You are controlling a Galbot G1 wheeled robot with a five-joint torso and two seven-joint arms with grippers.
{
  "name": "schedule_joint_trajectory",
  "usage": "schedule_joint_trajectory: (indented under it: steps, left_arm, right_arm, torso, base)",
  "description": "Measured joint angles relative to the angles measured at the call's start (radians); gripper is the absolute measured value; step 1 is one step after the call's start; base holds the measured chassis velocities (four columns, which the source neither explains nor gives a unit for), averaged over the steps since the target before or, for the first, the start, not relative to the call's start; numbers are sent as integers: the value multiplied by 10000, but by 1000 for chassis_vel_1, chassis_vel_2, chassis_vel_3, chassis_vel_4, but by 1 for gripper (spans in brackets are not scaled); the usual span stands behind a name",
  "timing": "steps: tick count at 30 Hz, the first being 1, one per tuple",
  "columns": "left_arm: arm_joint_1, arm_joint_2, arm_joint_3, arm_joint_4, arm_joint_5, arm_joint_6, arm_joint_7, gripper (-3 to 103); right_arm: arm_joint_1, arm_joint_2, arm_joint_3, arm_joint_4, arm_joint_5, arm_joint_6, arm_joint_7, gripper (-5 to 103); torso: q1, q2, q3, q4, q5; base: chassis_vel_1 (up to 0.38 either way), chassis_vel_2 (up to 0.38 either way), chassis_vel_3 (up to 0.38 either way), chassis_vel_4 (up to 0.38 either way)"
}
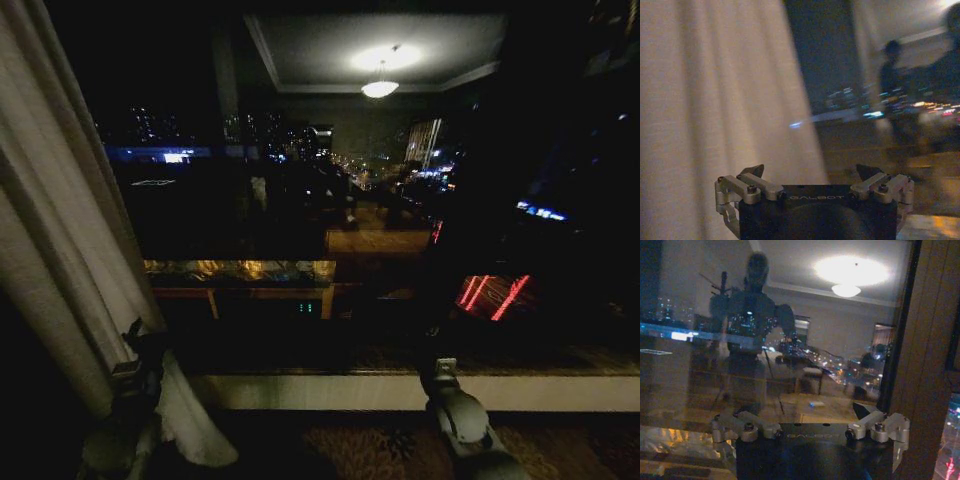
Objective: Open the curtains by pulling them apart, changing their state from closed to fully open.
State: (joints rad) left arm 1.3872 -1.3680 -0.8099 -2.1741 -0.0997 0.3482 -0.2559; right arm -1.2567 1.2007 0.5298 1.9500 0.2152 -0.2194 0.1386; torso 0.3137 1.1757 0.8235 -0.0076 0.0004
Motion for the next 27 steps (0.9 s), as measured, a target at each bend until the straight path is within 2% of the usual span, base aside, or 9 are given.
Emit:
schedule_joint_trajectory:
  steps: [2, 3, 4, 6, 8, 9, 12, 16, 27]
  left_arm:
    - [147, -257, -67, -278, 11, 175, -377, 100]
    - [311, -432, -89, -508, -181, 194, -288, 100]
    - [478, -548, -79, -724, -543, 194, 85, 100]
    - [570, -592, -61, -848, -835, 192, 418, 100]
    - [661, -569, 67, -1000, -1627, 178, 1463, 100]
    - [661, -569, 67, -1000, -1627, 178, 1463, 100]
    - [527, -286, 344, -715, -2120, 31, 2236, 100]
    - [446, -21, 445, -310, -2196, -58, 2484, 100]
    - [633, 49, 322, -238, -2192, -252, 2687, 100]
  right_arm:
    - [18, -16, -24, -53, 25, 4, -69, 100]
    - [34, -17, -46, -78, 46, 5, -96, 100]
    - [49, -17, -57, -98, 55, 6, -109, 100]
    - [63, -15, -65, -107, 63, 7, -117, 100]
    - [103, 1, -74, -114, 100, 6, -128, 100]
    - [103, 1, -74, -114, 100, 6, -128, 100]
    - [118, 0, -74, 23, 220, -162, -129, 100]
    - [69, -19, -25, 322, 369, -554, -128, 100]
    - [63, 164, 8, 501, 360, -775, -107, 100]
  torso:
    - [0, 0, 0, 0, 0]
    - [0, 0, 0, 0, 0]
    - [0, 0, 0, 3, -2]
    - [0, 0, 0, 2, -1]
    - [0, 0, 0, 0, 0]
    - [0, 0, 0, 0, 0]
    - [0, 0, 0, -2, -1]
    - [3, 0, 1, -1, -3]
    - [1, 0, 0, 0, -3]
  base:
    - [0, 0, 0, 0]
    - [0, 0, 0, 0]
    - [0, 0, 0, 0]
    - [0, 0, 0, 0]
    - [0, 0, 0, 0]
    - [0, 0, 0, 0]
    - [0, 0, 0, 0]
    - [0, 0, 0, 0]
    - [-10, -13, 12, 10]
